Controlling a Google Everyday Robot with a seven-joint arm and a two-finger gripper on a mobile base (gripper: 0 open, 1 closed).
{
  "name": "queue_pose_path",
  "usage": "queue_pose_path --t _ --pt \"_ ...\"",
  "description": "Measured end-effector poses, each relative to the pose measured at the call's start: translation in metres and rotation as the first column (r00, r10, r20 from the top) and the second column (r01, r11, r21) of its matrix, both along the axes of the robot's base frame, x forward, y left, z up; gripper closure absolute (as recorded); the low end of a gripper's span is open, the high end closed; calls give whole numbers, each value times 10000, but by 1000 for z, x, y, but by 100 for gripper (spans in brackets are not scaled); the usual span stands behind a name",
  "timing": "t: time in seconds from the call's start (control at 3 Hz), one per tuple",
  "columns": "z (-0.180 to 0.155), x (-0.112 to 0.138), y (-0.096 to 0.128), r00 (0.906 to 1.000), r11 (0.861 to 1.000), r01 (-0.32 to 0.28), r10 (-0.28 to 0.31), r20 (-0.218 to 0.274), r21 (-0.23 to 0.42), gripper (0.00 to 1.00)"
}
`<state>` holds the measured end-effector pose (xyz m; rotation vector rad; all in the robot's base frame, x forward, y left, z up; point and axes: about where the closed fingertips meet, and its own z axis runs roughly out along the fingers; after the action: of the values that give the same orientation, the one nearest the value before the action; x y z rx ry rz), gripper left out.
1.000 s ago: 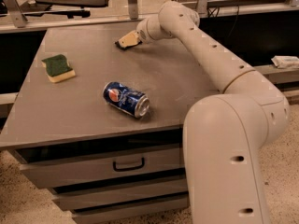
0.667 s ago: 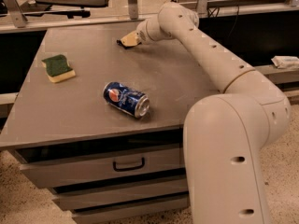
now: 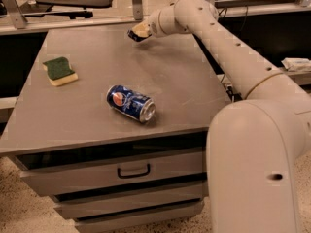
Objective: Pick rxbar blueberry
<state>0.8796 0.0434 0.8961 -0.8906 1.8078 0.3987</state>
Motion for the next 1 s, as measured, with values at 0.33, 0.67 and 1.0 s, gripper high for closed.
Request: queue_pose_path --t 0.33,0.67,1.0 --pt "60 -21 -6 9890 9974 -687 650 1330 231 100" --pt "94 -42 -12 9717 9910 -1264 1149 2066 436 100" --pt "117 -62 -11 9524 9731 -2091 1800 2460 972 100"
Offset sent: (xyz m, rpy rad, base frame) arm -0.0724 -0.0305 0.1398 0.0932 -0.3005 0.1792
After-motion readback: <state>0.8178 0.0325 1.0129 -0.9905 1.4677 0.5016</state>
